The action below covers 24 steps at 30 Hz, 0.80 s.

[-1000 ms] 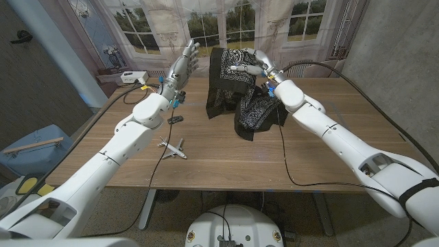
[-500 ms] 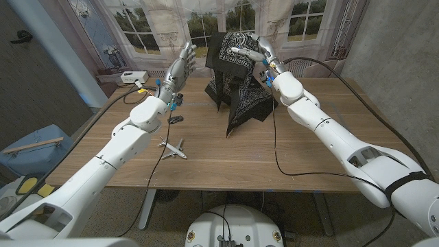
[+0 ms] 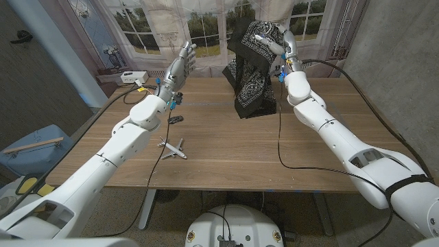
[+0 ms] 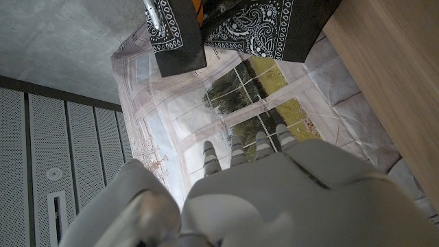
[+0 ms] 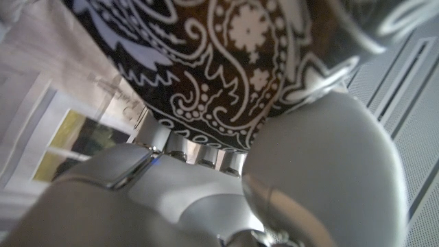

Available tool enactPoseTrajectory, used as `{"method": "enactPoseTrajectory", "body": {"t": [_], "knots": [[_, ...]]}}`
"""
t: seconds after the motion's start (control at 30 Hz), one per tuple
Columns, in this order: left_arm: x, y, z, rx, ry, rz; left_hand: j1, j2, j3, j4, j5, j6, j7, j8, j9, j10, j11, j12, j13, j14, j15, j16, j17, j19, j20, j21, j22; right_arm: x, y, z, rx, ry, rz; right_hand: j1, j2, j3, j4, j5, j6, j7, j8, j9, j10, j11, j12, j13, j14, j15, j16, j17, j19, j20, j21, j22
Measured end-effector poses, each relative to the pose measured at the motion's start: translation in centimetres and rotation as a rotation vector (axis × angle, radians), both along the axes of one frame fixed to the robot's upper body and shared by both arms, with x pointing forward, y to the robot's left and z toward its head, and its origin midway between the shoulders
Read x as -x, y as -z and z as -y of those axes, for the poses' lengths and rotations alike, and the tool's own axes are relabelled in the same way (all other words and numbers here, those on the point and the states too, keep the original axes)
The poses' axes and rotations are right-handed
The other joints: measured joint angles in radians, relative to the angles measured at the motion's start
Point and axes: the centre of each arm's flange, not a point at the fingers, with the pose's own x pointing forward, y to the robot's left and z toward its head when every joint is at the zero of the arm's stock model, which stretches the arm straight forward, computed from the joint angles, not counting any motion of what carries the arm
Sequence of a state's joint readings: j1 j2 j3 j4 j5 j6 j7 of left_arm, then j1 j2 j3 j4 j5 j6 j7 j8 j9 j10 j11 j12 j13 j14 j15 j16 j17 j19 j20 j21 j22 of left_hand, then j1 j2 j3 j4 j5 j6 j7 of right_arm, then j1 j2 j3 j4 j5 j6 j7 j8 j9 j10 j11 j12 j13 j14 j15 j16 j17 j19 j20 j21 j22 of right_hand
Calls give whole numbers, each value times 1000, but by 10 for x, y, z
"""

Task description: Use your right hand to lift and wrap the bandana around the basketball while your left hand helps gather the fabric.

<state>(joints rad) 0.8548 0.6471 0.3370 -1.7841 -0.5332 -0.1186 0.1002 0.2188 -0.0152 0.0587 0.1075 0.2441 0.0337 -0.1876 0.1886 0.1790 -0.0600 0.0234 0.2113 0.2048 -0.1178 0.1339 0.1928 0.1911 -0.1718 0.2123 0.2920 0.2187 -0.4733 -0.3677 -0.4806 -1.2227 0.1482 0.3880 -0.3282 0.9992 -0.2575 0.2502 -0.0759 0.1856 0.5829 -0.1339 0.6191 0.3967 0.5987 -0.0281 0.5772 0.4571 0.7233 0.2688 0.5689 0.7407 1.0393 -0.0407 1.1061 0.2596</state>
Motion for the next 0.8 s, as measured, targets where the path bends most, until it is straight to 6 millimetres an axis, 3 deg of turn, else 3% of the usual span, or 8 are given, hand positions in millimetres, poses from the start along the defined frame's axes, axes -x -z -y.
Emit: {"method": "enactPoseTrajectory", "body": {"t": [0.07,0.33,0.37,0.8], "knots": [[-3,-4,1,-1,2,2,0,0,0,0,0,6,-6,0,0,0,0,0,0,0,0,0,0,0,0,0,0,-3,4,13,2,133,1,2,-1,0,0,0,0,0,0,-3,0,0,0,0,0,-1,-2,0,0,0,0,0],[-3,-4,3,-15,17,1,0,0,0,0,0,5,-5,0,0,0,0,0,-4,0,0,0,0,0,0,0,0,8,8,18,76,150,23,9,-9,0,0,0,7,7,0,-5,-7,-4,-3,4,-5,-16,-30,-4,0,0,11,-6],[-9,-11,5,-11,16,3,0,0,-3,3,0,5,-5,0,0,0,0,0,-5,0,0,0,0,0,0,0,0,-4,16,26,151,349,-12,9,-9,0,0,0,7,7,0,-5,-10,-6,-5,4,-5,-16,-31,-5,0,0,12,-6],[-17,-16,10,-18,33,-5,0,0,-7,-1,0,6,-5,0,0,0,0,0,-5,0,0,0,0,0,0,0,0,-13,35,29,433,592,-64,14,-14,0,0,-1,7,7,0,-14,-13,-6,-6,1,-5,-16,-51,-5,0,0,35,-6]]}}
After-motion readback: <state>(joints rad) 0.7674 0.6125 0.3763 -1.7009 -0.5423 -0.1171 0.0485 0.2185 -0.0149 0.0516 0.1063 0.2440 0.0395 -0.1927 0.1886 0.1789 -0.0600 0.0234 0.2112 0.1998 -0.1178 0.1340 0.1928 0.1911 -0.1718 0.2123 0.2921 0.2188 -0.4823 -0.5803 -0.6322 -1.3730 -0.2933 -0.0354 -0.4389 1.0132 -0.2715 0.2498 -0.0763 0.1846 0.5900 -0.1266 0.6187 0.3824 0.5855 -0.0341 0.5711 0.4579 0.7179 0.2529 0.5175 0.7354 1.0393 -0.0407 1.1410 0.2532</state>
